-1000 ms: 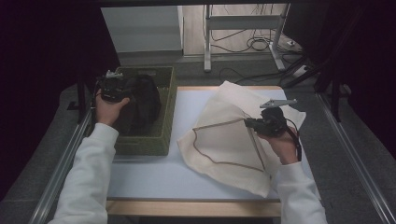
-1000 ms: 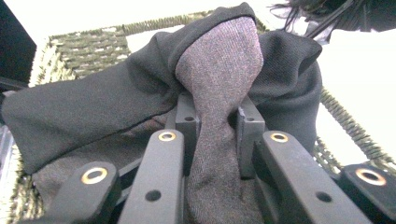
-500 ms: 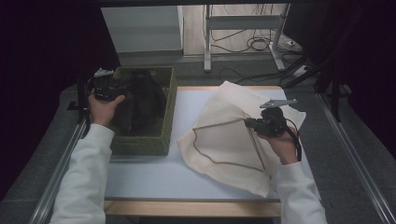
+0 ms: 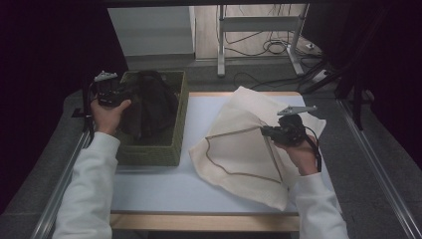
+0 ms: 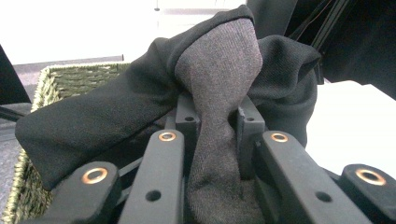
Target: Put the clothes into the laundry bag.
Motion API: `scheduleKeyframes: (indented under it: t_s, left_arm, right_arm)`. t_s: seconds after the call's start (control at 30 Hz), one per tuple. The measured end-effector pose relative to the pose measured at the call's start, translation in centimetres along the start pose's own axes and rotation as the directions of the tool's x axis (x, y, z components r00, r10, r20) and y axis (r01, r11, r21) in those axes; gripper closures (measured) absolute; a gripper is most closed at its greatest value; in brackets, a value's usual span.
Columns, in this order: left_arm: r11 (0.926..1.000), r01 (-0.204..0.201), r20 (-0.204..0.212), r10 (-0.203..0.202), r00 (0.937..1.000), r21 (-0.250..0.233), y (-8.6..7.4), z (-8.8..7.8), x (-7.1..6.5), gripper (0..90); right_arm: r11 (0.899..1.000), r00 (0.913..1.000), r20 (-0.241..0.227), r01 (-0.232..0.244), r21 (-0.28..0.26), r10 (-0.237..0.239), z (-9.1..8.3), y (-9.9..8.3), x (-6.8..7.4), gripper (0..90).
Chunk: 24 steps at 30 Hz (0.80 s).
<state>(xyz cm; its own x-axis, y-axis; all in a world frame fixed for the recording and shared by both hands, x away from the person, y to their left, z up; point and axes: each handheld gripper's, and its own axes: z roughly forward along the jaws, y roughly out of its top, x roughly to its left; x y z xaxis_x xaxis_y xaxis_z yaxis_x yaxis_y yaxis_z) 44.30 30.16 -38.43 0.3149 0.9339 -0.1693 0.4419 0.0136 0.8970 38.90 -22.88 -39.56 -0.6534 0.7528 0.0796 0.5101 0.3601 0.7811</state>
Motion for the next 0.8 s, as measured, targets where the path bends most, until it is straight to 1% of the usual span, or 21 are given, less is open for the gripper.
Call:
scheduleKeyframes:
  t_s: [0.23, 0.5, 0.8]
  left_arm:
    - [0.9997, 0.001, 0.001, -0.001, 1.0, -0.023, 0.2, -0.5, 0.0, 77.1]
    - [0.9992, -0.011, 0.005, 0.011, 0.9999, -0.04, 0.7, -1.1, -0.3, 77.1]
    - [0.9986, -0.012, 0.018, 0.013, 0.9998, -0.052, 0.9, -1.5, -0.5, 77.0]
  right_arm:
    - [1.0, 1.0, 0.0, 0.0, 0.0, 0.0, 0.0, 0.0, 0.0, 85.5]
    - [1.0, 1.0, 0.002, 0.002, -0.003, -0.002, -0.1, 0.0, 0.0, 85.5]
    - [1.0, 1.0, 0.002, 0.002, -0.003, -0.002, -0.1, 0.0, -0.1, 85.5]
